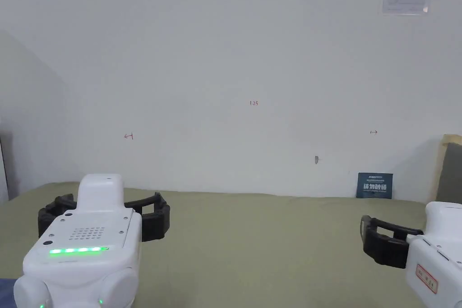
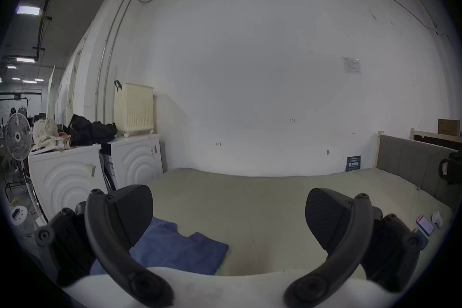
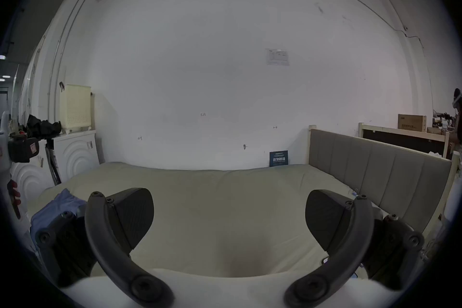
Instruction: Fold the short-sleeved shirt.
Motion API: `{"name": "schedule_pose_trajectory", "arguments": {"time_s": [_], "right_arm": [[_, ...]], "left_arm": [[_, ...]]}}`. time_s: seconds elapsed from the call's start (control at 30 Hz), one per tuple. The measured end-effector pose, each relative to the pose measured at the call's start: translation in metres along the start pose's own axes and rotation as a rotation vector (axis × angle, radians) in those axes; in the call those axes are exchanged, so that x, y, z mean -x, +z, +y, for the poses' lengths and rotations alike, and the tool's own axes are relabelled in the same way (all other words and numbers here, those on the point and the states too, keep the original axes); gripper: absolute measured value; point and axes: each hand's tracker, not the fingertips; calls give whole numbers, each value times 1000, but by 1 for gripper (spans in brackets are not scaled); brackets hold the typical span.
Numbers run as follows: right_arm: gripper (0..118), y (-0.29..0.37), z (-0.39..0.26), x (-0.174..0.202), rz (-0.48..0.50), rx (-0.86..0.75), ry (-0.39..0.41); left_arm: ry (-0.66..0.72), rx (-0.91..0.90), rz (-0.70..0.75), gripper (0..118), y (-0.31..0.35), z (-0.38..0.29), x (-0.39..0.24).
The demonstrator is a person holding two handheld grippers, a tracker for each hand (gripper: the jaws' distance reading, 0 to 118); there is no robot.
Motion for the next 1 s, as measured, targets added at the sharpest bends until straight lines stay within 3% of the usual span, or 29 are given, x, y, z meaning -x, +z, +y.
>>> {"name": "schedule_pose_trajectory", "arguments": {"time_s": [0.13,0.33,0.4,0.43,0.47,0.5,0.53,0.57,0.67,0.9,1.0], "right_arm": [[117,0,3,4,-14,4,25],[117,3,6,4,-20,7,-11],[111,9,6,8,-13,-10,26],[98,11,6,10,-5,-15,43],[58,13,6,13,-4,-18,65],[19,15,5,16,-13,-21,91],[0,14,3,16,-22,-5,105],[0,15,2,18,-28,9,105],[0,18,-2,14,-3,25,66],[0,21,-4,18,19,61,65],[0,17,1,37,69,60,93]], "left_arm": [[18,27,-2,118,-2,-4,1],[20,58,-43,118,-2,-6,3],[12,45,-50,118,3,-9,1],[6,37,-50,118,6,-11,1],[1,31,-45,114,8,-12,0],[-9,33,-47,94,11,-14,-4],[-13,27,-54,47,13,-16,-5],[-23,20,-51,0,14,-19,-7],[-9,14,-32,0,15,-29,-3],[13,51,-51,0,17,-27,-1],[34,54,-30,0,22,-23,14]]}}
